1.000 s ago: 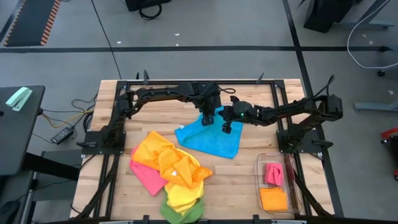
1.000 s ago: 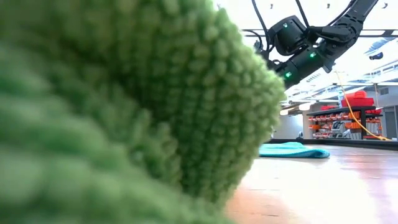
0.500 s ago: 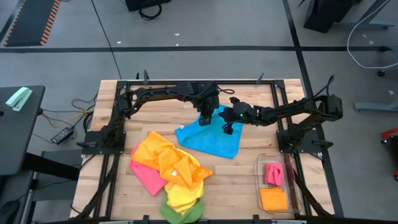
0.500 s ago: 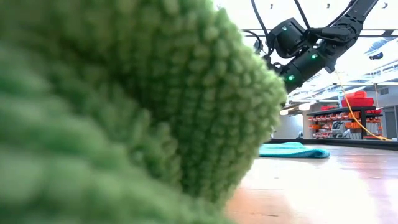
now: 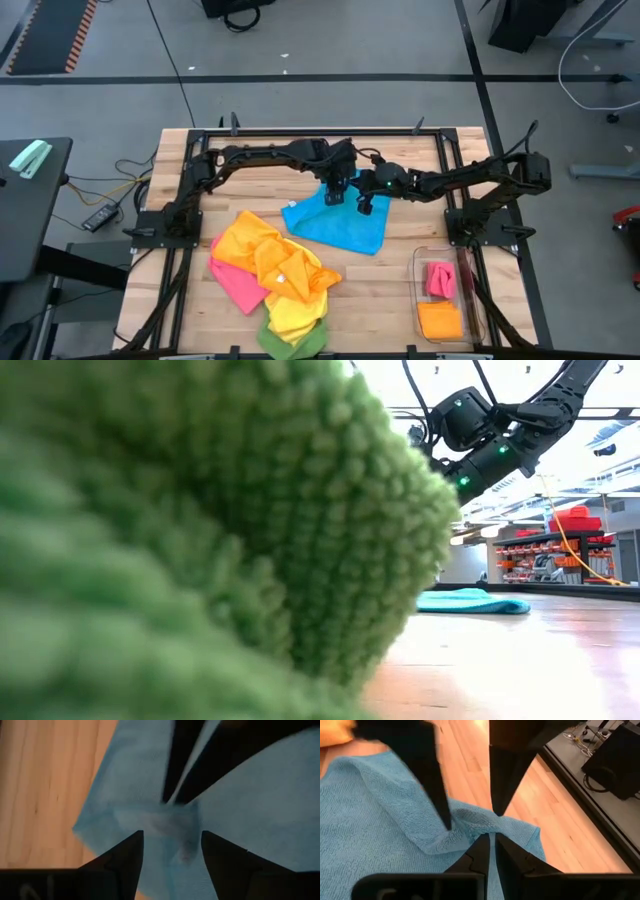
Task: Fold microfiber towels
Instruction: Fold the blue towel
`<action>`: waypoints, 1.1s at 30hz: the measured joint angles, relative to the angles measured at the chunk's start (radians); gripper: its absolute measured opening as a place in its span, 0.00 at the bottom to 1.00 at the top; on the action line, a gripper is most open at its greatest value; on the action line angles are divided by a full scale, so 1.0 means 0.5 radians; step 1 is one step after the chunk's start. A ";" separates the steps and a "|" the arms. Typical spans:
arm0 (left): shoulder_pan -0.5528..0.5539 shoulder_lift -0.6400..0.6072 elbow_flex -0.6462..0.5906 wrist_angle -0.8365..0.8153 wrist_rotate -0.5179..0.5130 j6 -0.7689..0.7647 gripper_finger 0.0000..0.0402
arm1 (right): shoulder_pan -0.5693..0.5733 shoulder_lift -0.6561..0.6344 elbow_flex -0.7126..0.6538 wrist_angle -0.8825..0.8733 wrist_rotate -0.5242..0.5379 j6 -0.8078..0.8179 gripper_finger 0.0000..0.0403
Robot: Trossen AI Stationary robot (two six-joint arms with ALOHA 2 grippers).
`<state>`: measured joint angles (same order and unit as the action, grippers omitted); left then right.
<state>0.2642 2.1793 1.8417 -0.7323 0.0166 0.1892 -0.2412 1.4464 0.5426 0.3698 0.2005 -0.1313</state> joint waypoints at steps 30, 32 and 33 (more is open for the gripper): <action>-0.040 -0.006 0.000 -0.675 0.089 0.168 0.09 | 0.013 0.075 -0.001 -0.365 -0.105 -0.293 0.47; -0.059 -0.015 0.000 -0.774 0.091 0.170 0.09 | 0.020 0.106 -0.001 -0.352 -0.069 -0.317 0.48; -0.068 -0.017 0.001 -0.796 0.091 0.169 0.09 | 0.021 0.114 -0.001 -0.359 -0.031 -0.334 0.48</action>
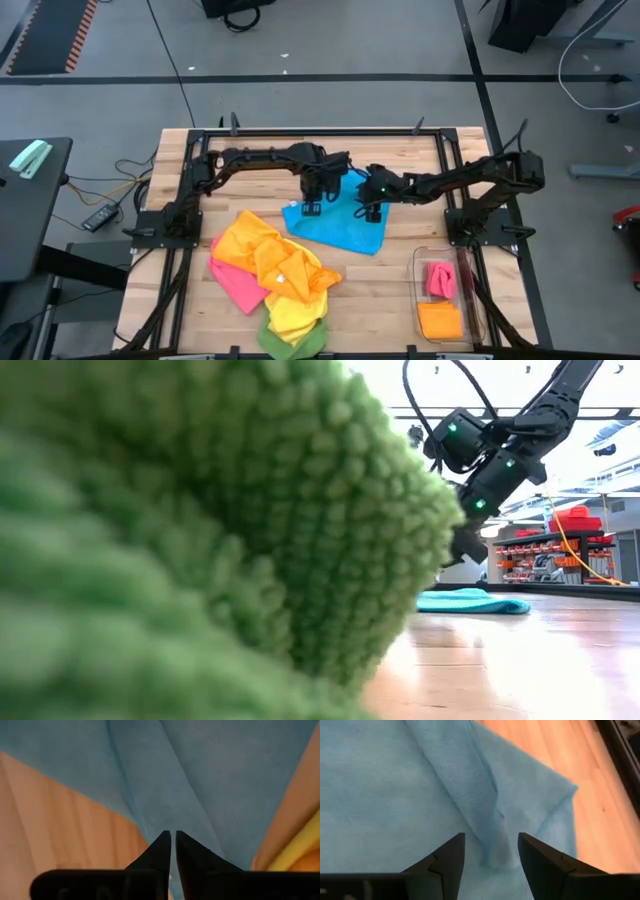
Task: Fold microfiber towels
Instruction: Fold the blue towel
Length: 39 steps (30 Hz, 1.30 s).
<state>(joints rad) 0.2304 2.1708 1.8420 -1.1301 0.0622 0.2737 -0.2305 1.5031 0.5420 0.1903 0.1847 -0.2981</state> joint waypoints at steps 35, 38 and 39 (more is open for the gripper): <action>-0.074 -0.456 -0.838 0.565 0.010 -0.350 0.04 | -0.017 -0.210 0.001 -0.237 0.054 -0.057 0.09; -0.089 -0.481 -0.993 0.566 0.004 -0.431 0.07 | -0.017 -0.209 0.001 -0.265 0.032 -0.047 0.09; -0.096 -0.481 -1.039 0.580 0.004 -0.447 0.09 | -0.017 -0.206 0.000 -0.273 0.032 -0.042 0.09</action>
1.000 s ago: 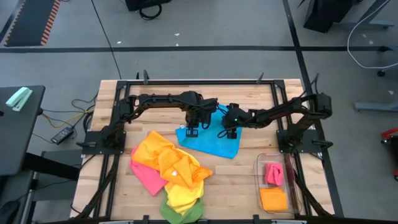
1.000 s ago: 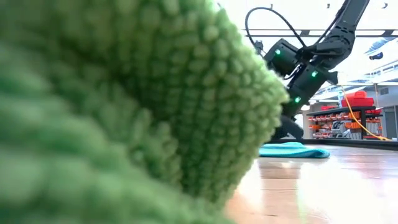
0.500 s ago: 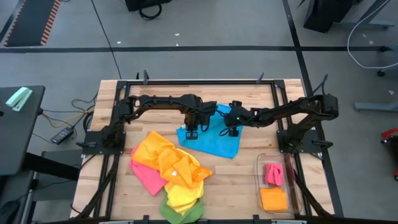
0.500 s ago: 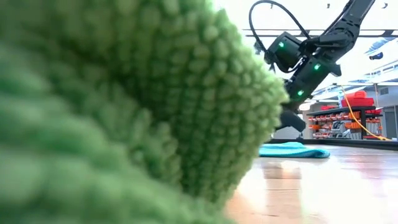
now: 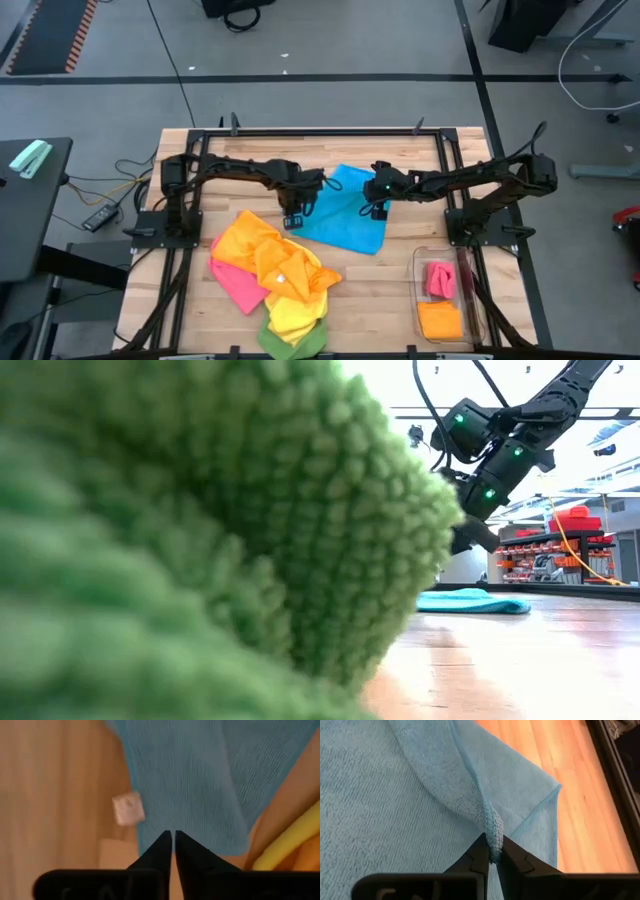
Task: Fold microfiber towels
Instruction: Fold the blue towel
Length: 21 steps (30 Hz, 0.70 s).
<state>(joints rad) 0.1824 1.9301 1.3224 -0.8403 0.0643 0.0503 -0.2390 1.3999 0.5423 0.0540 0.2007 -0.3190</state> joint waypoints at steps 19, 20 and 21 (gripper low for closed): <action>0.078 -0.159 -0.237 0.149 -0.120 -0.218 0.49 | 0.000 0.005 0.000 0.012 -0.001 0.033 0.09; 0.090 -0.173 -0.238 0.142 -0.149 -0.211 0.49 | 0.000 0.005 0.000 0.012 -0.001 0.033 0.09; 0.110 -0.187 -0.240 0.143 -0.166 -0.191 0.48 | 0.000 0.005 0.000 0.012 -0.008 0.035 0.09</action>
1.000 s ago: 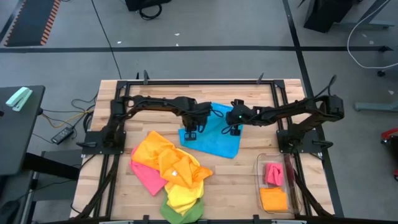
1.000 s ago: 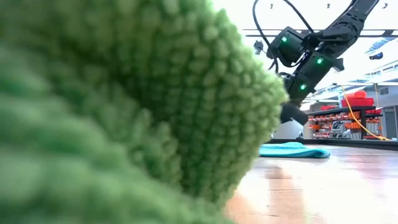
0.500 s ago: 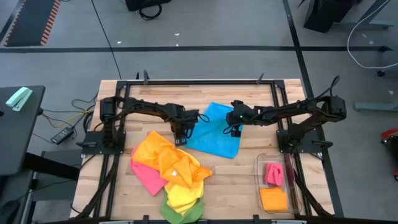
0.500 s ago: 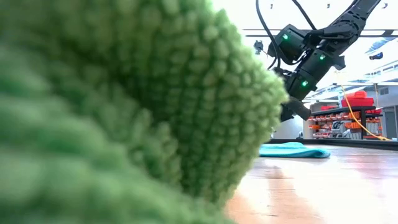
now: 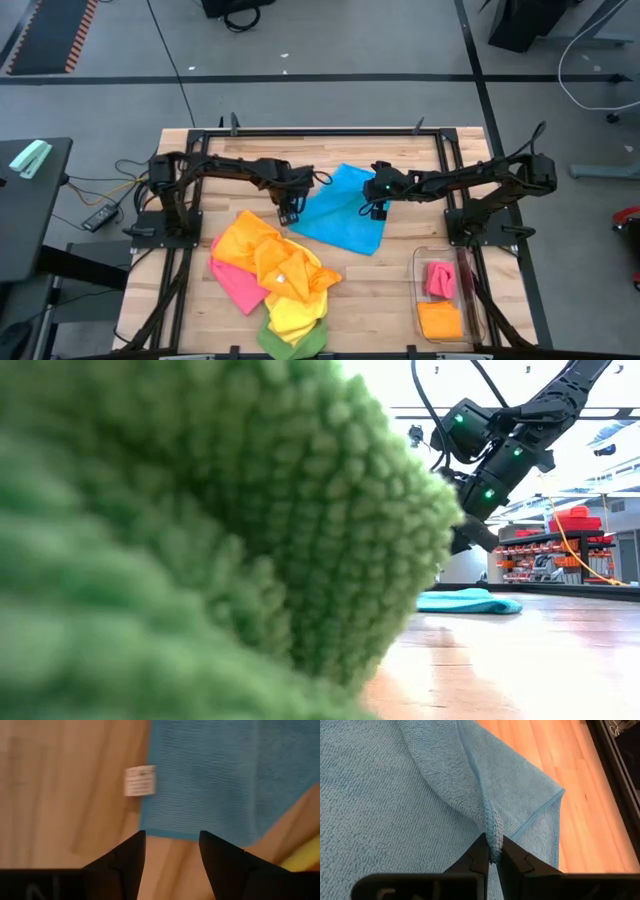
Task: Fold microfiber towels
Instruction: Fold the blue towel
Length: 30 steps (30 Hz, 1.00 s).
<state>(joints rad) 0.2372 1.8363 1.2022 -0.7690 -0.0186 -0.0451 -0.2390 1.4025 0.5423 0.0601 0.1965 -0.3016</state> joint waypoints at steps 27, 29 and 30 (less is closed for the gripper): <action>0.027 0.194 0.008 0.073 -0.002 0.105 0.22 | 0.013 0.002 0.000 -0.019 -0.045 0.084 0.09; -0.016 0.194 0.008 0.067 -0.045 0.105 0.15 | 0.013 0.002 0.000 -0.019 -0.045 0.085 0.09; -0.036 0.194 0.008 0.068 -0.060 0.104 0.11 | 0.013 0.002 0.000 -0.019 -0.045 0.085 0.09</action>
<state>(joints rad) 0.2190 1.9335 1.2060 -0.7350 -0.0486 0.0068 -0.2325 1.4033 0.5423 0.0505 0.1741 -0.2588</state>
